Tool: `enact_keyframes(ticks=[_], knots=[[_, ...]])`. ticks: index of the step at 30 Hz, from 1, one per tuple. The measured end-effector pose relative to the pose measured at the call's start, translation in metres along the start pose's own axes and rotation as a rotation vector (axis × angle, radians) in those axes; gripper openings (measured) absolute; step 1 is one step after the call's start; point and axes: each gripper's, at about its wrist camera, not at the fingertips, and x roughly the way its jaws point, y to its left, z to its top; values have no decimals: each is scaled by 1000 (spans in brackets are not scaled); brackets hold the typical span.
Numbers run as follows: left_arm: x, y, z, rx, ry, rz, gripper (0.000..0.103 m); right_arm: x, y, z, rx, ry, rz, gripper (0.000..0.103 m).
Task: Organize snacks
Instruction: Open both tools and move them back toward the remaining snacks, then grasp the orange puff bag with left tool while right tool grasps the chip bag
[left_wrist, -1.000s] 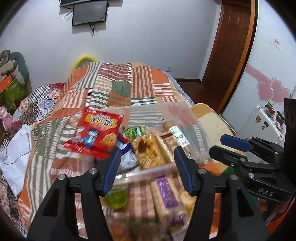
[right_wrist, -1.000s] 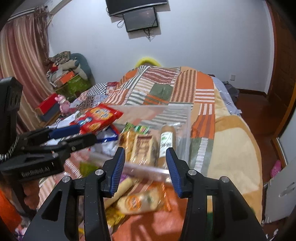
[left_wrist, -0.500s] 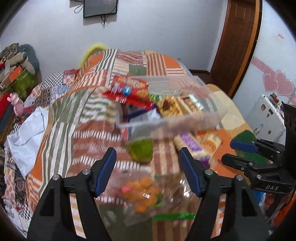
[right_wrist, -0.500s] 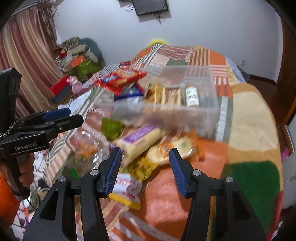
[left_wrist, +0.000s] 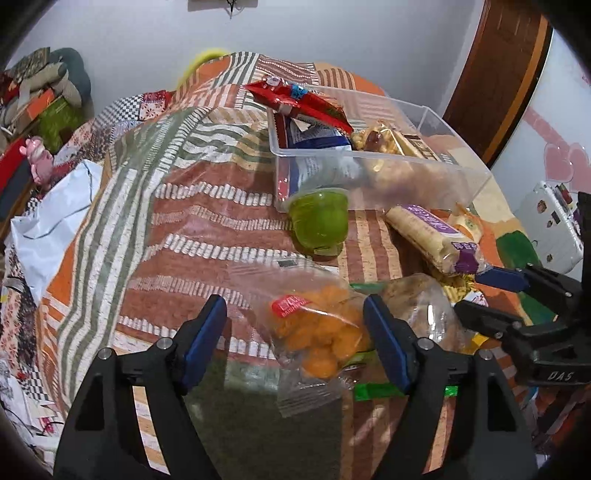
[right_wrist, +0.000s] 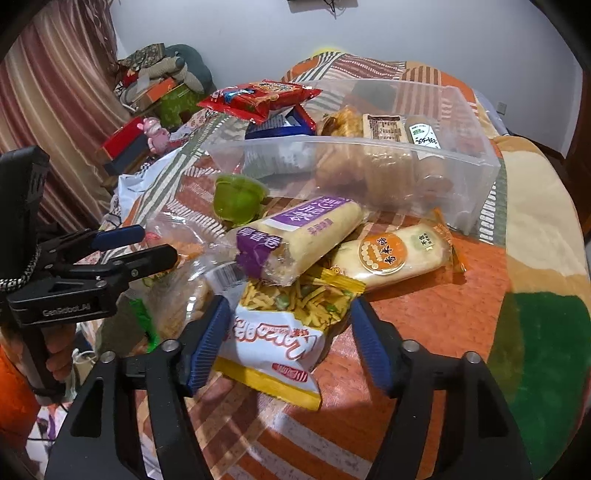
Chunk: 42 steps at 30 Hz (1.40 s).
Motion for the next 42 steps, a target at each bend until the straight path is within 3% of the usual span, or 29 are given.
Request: enact_keyframes(ticks=[8,11,15,17,23,32,42], knots=[[18,-1,-4,-32,33,-50,77,5,-13,-11,-3,33,-44,67],[28,5,-8,-83,60,-66,77,1,-18,-12,2,28,-42,59],[30,-2,-10,-63,32,-28,75,0,-18,-14,-3,26,-35,46],[30,-3,-10,-63,30,-36,63,-1,-16,-15,-15,25,-35,39],[22,-10,-13,-11,25,-11,58,-10,-18,-18,-13,14,-34,33],[-16,-11,-4,17,-70,20,58,-42,-28,-16,7,-54,-45,28],[-52,-26,31,40,-184,-27,58,-77,-33,12,16,-183,-52,28]])
